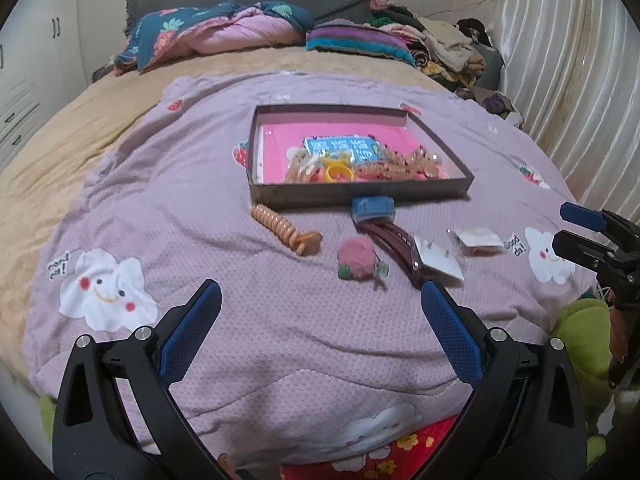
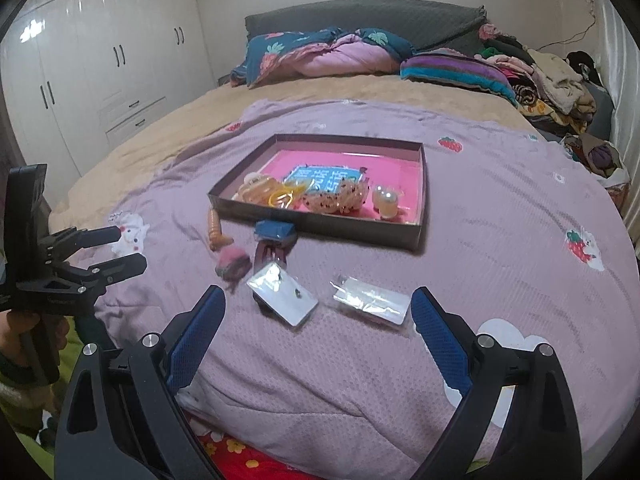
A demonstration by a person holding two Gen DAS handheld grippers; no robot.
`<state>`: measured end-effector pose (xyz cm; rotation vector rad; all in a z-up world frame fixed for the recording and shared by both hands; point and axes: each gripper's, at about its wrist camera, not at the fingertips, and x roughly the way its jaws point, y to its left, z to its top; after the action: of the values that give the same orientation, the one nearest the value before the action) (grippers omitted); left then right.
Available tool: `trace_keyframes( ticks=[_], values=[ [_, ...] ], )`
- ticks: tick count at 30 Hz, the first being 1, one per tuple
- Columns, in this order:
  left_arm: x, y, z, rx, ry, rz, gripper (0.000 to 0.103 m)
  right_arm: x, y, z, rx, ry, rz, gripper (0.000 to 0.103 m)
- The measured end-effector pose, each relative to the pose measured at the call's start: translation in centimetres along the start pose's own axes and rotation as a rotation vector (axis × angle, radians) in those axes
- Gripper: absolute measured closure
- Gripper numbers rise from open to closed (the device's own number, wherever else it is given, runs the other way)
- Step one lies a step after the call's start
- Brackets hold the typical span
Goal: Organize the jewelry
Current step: 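Withdraw both open tools from the tray back over the remaining jewelry, then grasp the bagged white earring card with the right tool while the left tool grasps the pink pompom clip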
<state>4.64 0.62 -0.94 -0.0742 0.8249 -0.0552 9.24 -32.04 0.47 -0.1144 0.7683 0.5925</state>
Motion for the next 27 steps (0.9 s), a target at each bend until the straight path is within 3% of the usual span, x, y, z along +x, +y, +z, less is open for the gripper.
trace_keyframes(
  ticks=[18,27],
  values=[
    [4.7,-1.0,-1.9,0.021,0.099,-0.063,0.01,4.1,0.1,-1.1,-0.043,0.093,0.04,0.01],
    [6.1,-0.5,-1.9,0.003,0.127,-0.089,0.03,7.4,1.2,-1.1,-0.114,0.159,0.068,0.011]
  ],
)
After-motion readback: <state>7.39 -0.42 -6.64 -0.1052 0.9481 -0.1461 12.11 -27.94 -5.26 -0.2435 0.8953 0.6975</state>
